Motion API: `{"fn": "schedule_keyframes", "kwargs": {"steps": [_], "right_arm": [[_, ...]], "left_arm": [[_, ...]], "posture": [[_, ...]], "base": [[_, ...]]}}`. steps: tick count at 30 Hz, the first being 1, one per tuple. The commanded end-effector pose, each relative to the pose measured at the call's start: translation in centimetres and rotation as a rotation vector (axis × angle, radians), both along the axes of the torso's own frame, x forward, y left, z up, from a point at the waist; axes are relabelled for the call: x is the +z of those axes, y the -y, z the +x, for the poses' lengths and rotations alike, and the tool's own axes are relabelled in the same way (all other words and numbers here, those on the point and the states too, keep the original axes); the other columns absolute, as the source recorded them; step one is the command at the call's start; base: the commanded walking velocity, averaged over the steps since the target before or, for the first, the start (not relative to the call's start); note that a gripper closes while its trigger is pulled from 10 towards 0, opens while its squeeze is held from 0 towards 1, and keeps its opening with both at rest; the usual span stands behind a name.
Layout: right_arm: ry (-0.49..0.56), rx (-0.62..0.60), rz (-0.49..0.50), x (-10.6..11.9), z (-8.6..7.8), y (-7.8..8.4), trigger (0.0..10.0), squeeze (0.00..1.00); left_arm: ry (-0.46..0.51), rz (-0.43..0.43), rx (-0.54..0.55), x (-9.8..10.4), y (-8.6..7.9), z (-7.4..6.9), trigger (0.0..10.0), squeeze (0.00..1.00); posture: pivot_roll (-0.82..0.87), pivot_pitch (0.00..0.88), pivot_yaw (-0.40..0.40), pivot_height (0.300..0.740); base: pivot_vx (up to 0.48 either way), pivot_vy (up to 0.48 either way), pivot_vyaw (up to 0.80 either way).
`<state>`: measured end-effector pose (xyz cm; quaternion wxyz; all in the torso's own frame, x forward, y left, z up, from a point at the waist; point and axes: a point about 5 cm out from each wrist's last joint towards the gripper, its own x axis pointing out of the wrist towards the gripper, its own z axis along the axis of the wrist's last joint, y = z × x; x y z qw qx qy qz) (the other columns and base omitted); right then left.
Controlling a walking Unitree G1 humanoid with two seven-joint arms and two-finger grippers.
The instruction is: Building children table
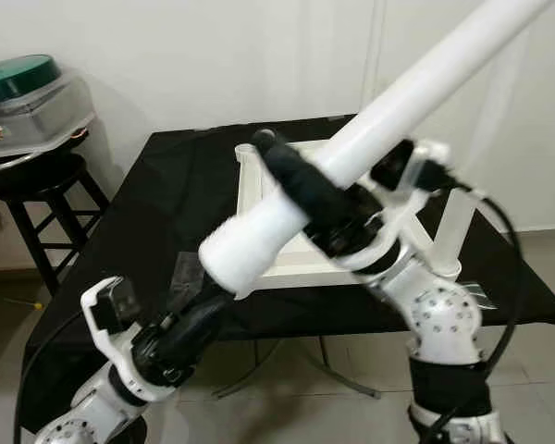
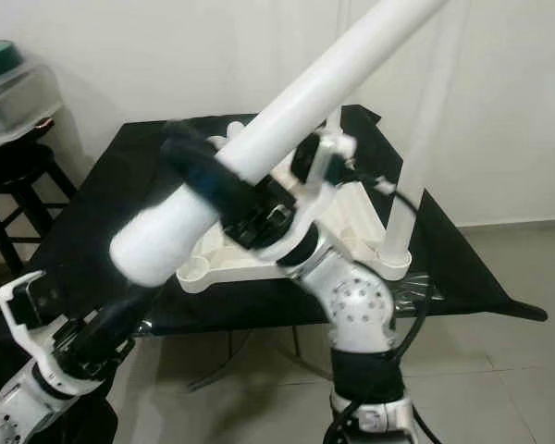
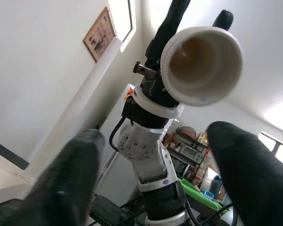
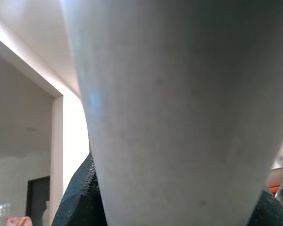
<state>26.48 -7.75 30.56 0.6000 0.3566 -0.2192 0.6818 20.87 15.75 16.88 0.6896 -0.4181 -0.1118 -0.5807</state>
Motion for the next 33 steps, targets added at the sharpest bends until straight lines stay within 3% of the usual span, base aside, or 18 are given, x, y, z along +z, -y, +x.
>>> {"fn": "schedule_keyframes", "kwargs": {"steps": [1,8,11,14,22,25,26,27,28,30,33], "right_arm": [[0.028,-0.003,0.012,0.6,-0.2,0.0,0.0,0.0],[0.03,-0.033,0.001,0.6,0.0,0.1,0.0,0.0],[0.002,-0.154,-0.026,0.8,1.1,0.2,0.0,0.0],[-0.009,-0.186,-0.021,0.9,1.5,0.3,0.0,0.0],[-0.013,-0.213,-0.017,1.2,1.8,0.3,0.0,0.0],[0.002,-0.273,-0.091,0.9,2.1,-0.1,0.0,0.0],[0.02,-0.344,-0.202,-0.1,2.4,-0.7,10.0,0.0],[0.037,-0.391,-0.279,-0.8,2.6,-1.1,10.0,0.0],[0.051,-0.439,-0.366,-1.9,2.9,-1.5,10.0,0.0],[0.059,-0.512,-0.494,-3.7,3.4,-1.9,10.0,0.0],[0.056,-0.567,-0.579,-5.0,3.7,-1.9,10.0,0.0]], "left_arm": [[-0.018,0.034,0.029,-0.7,-1.0,-0.2,10.0,1.0],[-0.03,0.04,0.044,-1.0,-1.3,-0.1,10.0,1.0],[-0.054,0.072,0.073,-1.8,-2.1,-0.2,10.0,1.0],[-0.068,0.094,0.087,-2.2,-2.5,-0.2,10.0,1.0],[-0.078,0.117,0.106,-2.8,-3.0,-0.3,10.0,1.0],[-0.077,0.158,0.169,-3.2,-3.1,0.2,10.0,1.0],[-0.092,0.178,0.236,-3.4,-3.2,0.9,10.0,0.37],[-0.104,0.189,0.283,-3.5,-3.2,1.4,10.0,0.37],[-0.123,0.199,0.339,-3.5,-3.3,2.1,10.0,0.0],[-0.151,0.21,0.412,-3.5,-3.3,3.1,10.0,0.0],[-0.157,0.216,0.448,-3.2,-3.0,3.7,10.0,0.0]], "posture": [[-0.06,0.029,0.061,0.74],[-0.06,0.03,0.061,0.74],[-0.06,0.031,0.064,0.74],[-0.05,0.028,0.064,0.74],[-0.05,0.029,0.062,0.74],[-0.05,0.031,0.062,0.74],[-0.06,0.03,0.063,0.74],[-0.06,0.03,0.063,0.74],[-0.06,0.032,0.062,0.74],[-0.07,0.032,0.063,0.74],[-0.07,0.033,0.064,0.74]], "base": [[0.0,0.0,0.0],[0.0,0.0,0.0],[0.0,0.0,0.0],[0.0,0.0,0.0],[0.0,0.0,0.0],[0.0,0.0,0.0],[0.0,0.0,0.0],[0.0,0.0,0.0],[0.0,0.0,0.0],[0.0,0.0,0.0],[0.0,0.0,0.0]]}}
